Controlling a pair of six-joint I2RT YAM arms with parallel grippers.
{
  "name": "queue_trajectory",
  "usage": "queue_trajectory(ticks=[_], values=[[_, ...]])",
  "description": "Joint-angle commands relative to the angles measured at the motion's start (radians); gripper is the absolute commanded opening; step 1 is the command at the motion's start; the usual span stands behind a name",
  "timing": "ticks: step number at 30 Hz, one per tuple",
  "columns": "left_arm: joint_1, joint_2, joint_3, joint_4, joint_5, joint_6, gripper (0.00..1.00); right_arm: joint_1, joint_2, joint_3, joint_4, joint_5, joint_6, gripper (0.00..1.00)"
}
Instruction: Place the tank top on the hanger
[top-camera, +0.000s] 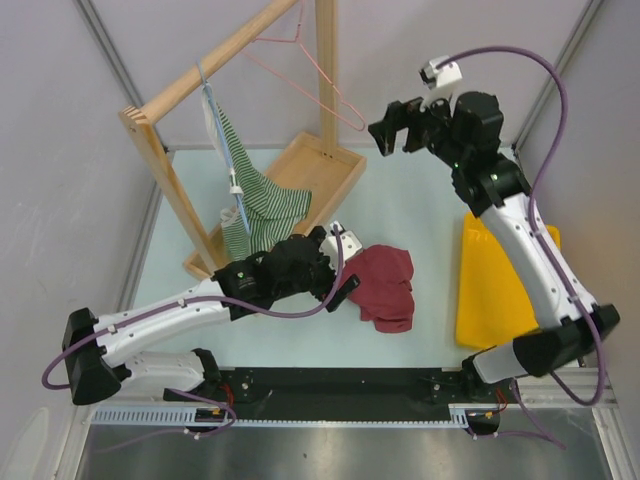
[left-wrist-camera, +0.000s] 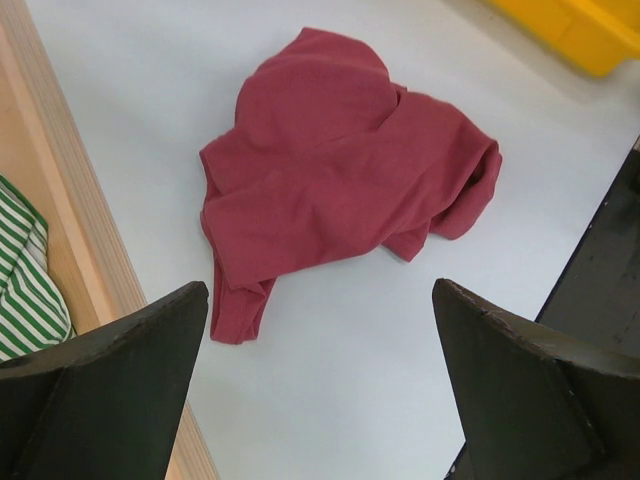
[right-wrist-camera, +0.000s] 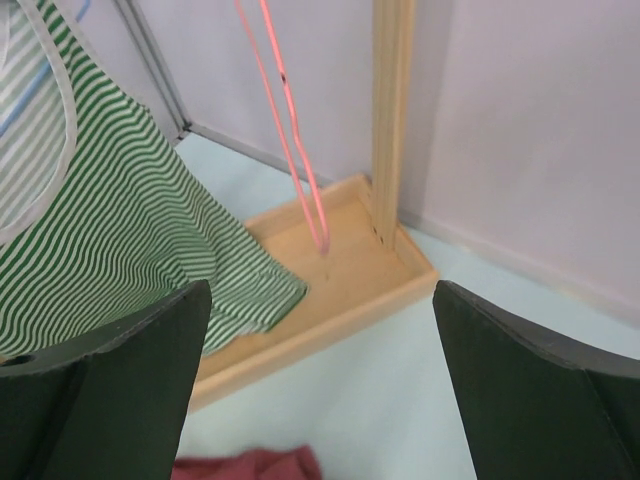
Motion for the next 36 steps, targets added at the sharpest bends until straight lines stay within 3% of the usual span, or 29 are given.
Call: queue_trajectory(ticks=[1, 8, 16, 21, 27, 30, 32, 36], values=[[0.006, -0.02, -0.031, 0.025, 0.028, -0.012, 0.99, -0.019, 0.175, 0.173, 0.076, -0.177, -0.102, 0.97], [0.006, -0.004, -0.022, 0.008, 0.033, -0.016, 0.99, -0.026, 0.364, 0.279, 0.217, -0.256, -0.104, 0.94], [0.006, -0.009, -0.021, 0.002, 0.033, -0.02, 1.0, -0.029, 0.585, 0.553, 0.149, -0.308, -0.105, 0.86], [0.006, -0.026, -0.019, -0.001, 0.014, -0.016, 1.0, -0.021, 0.652, 0.669, 0.105, -0.325, -0.11, 0.59], [0.006, -0.038, -0.018, -0.006, 0.004, -0.018, 0.99, -0.004, 0.665, 0.676, 0.093, -0.351, -0.123, 0.41], [0.006, -0.043, -0.014, -0.012, -0.012, -0.018, 0.99, 0.011, 0.665, 0.679, 0.079, -0.354, -0.139, 0.24], [0.006, -0.046, -0.014, -0.015, -0.018, -0.016, 0.99, 0.026, 0.665, 0.681, 0.067, -0.345, -0.148, 0.07], [0.006, -0.058, -0.014, -0.016, -0.021, -0.018, 0.99, 0.06, 0.652, 0.681, 0.059, -0.285, -0.173, 0.0]])
